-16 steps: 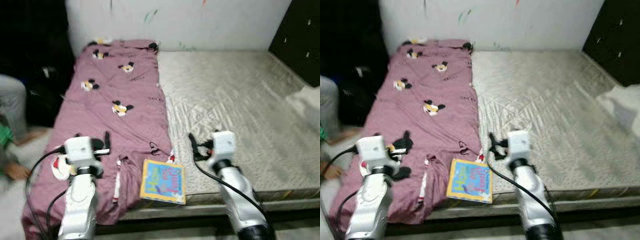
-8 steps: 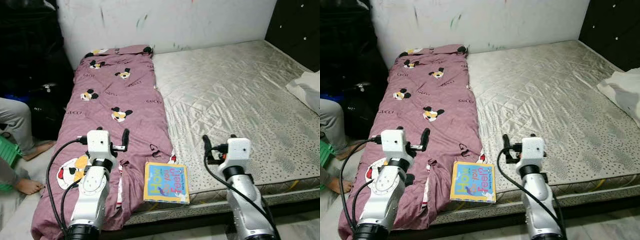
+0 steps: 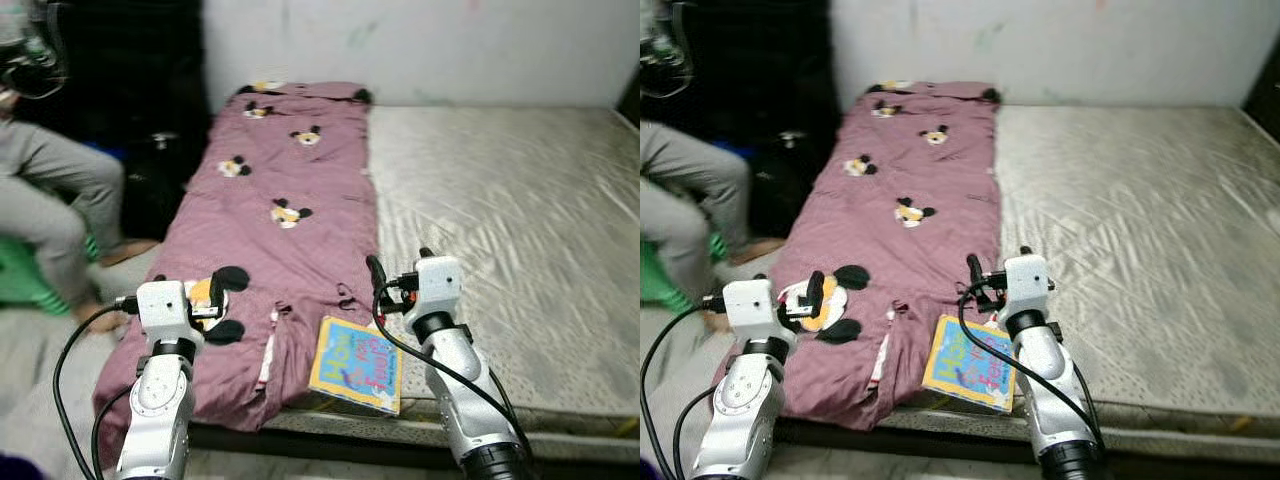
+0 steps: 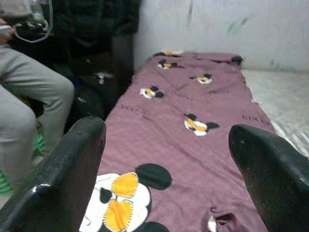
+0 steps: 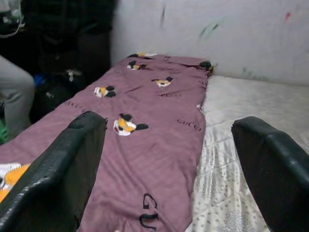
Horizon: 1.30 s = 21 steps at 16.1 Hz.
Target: Clean up the room
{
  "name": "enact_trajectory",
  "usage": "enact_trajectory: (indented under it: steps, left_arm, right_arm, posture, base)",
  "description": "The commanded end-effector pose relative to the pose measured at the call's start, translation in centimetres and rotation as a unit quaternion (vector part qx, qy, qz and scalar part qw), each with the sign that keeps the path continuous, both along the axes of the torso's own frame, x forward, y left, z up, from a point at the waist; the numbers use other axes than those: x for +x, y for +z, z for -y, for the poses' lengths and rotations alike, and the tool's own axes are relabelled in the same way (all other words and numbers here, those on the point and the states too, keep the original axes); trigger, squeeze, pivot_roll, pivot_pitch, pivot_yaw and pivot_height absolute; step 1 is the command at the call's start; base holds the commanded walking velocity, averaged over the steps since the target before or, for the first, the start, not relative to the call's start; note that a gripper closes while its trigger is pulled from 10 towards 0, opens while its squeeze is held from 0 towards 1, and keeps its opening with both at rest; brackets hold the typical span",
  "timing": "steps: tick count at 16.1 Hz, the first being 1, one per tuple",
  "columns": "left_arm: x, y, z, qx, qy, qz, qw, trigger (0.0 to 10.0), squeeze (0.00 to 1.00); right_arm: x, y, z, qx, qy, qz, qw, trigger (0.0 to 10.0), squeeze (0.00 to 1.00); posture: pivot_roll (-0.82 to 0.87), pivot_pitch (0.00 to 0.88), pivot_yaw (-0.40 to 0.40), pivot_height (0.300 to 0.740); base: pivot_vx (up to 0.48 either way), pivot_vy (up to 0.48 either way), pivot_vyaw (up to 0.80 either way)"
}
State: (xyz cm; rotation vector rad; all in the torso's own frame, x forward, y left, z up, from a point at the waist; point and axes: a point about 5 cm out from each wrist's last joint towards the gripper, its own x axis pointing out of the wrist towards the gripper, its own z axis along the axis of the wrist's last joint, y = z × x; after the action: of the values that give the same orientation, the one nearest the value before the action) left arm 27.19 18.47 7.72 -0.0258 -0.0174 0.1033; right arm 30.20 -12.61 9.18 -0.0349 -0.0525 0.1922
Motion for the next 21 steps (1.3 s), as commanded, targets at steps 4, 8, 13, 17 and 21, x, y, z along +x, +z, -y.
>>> enact_trajectory:
  steps: [4, 8, 13, 17, 21]
  left_arm:
    - [-1.4, 0.0, -0.8, 0.005, 0.02, -0.001, 1.0, 10.0, 0.0]
    - [-2.1, -0.4, -0.7, -0.016, 0.031, -0.017, 0.999, 10.0, 0.0]
    - [-2.0, -0.3, -0.3, -0.02, 0.026, -0.021, 0.999, 10.0, 0.0]
    - [-2.3, -0.3, -0.3, -0.024, 0.026, -0.025, 0.999, 10.0, 0.0]
    - [-2.3, -0.4, -0.1, -0.023, 0.023, -0.029, 0.999, 10.0, 0.0]
  right_arm:
    - [-0.7, -0.7, 0.0, 0.009, 0.0, -0.013, 1.0, 10.0, 0.0]
    - [-1.2, -1.0, 0.9, 0.007, -0.009, -0.022, 1.0, 10.0, 0.0]
    - [-1.3, -1.0, 0.9, 0.006, -0.009, -0.024, 1.0, 10.0, 0.0]
    - [-1.4, -1.0, 0.8, 0.006, -0.006, -0.026, 1.0, 10.0, 0.0]
    - [-1.4, -1.1, 0.7, 0.008, -0.008, -0.028, 1.0, 10.0, 0.0]
  posture:
    - [0.07, 0.0, -0.018, 0.74]
    - [0.05, 0.008, -0.023, 0.74]
    - [0.06, 0.018, -0.03, 0.74]
    - [0.06, 0.018, -0.034, 0.74]
    - [0.07, 0.017, -0.035, 0.74]
  base:
    - [0.0, 0.0, 0.0]
    - [0.0, 0.0, 0.0]
    - [0.0, 0.0, 0.0]
    - [0.0, 0.0, 0.0]
    - [0.0, 0.0, 0.0]
